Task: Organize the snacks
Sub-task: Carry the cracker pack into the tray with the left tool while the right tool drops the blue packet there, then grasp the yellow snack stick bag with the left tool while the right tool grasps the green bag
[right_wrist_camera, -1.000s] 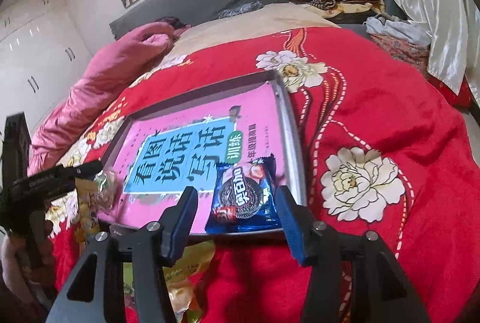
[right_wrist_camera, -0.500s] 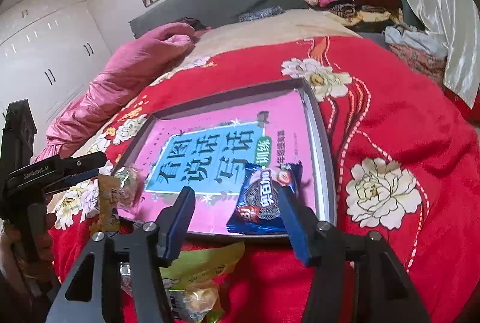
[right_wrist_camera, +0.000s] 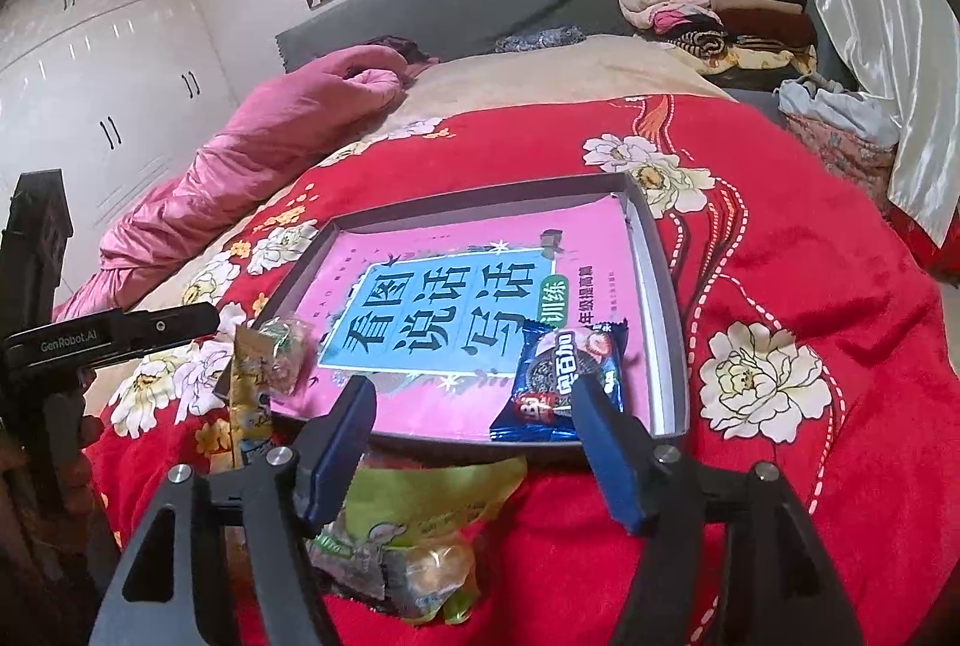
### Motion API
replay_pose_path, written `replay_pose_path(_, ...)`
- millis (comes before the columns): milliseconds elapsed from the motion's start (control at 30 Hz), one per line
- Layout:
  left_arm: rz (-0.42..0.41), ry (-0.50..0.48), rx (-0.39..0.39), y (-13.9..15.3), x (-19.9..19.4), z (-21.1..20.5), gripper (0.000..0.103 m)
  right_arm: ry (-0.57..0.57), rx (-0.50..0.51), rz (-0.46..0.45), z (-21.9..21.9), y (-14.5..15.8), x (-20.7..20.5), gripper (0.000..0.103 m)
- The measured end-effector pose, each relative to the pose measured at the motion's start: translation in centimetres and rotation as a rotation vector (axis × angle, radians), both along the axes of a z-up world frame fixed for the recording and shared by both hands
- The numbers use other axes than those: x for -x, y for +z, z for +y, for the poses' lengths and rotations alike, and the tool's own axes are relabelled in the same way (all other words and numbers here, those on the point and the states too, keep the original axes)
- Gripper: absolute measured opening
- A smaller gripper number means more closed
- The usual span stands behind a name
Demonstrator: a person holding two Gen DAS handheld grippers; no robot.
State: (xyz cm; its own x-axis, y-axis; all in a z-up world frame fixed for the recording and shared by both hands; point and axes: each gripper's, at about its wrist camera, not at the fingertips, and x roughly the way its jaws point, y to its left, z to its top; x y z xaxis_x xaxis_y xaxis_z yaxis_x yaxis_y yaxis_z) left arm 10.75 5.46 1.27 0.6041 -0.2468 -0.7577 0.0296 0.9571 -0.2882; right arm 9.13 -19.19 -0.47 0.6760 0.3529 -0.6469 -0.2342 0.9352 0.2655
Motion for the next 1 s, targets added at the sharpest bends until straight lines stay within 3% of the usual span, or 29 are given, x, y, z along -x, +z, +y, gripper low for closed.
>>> replay_pose_path(1000,0.07,-0.063,-0.034,-1.6,2.9,-0.9,0.075,0.005,0.092,0.15,-0.4,-2.2,2.8,0.067)
